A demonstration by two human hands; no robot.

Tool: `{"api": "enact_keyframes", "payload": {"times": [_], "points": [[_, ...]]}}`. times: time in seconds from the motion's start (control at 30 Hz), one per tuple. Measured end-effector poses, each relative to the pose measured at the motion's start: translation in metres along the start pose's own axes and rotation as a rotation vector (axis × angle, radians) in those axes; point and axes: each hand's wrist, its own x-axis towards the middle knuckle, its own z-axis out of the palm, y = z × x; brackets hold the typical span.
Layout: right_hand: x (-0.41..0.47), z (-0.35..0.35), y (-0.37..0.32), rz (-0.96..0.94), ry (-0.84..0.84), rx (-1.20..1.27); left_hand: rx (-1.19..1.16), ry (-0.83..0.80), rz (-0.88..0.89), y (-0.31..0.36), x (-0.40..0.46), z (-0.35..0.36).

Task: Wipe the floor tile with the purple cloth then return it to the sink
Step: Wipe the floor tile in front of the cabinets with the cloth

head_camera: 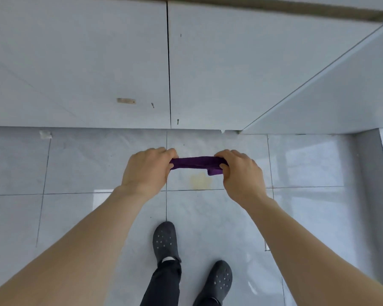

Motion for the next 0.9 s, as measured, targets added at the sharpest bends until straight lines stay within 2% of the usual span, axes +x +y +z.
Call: {"api": "enact_keyframes", "payload": {"times": [0.37, 0.53, 0.67, 0.9], "points": [[-0.024, 0.185, 0.106, 0.049, -0.103, 0.003, -0.024, -0.077, 0.007, -0.014, -0.015, 0.216], [-0.006, 0.257, 0.149, 0.040, -0.086, 0.008, -0.050, -0.037, -0.019, -0.028, 0.006, 0.297], [0.028, 0.303, 0.180, 0.020, 0.017, -0.005, -0.071, 0.015, -0.016, -0.037, 0.040, 0.349], [0.095, 0.361, 0.221, 0.009, 0.314, -0.005, -0.051, 0.235, 0.074, -0.050, 0.117, 0.405]]}}
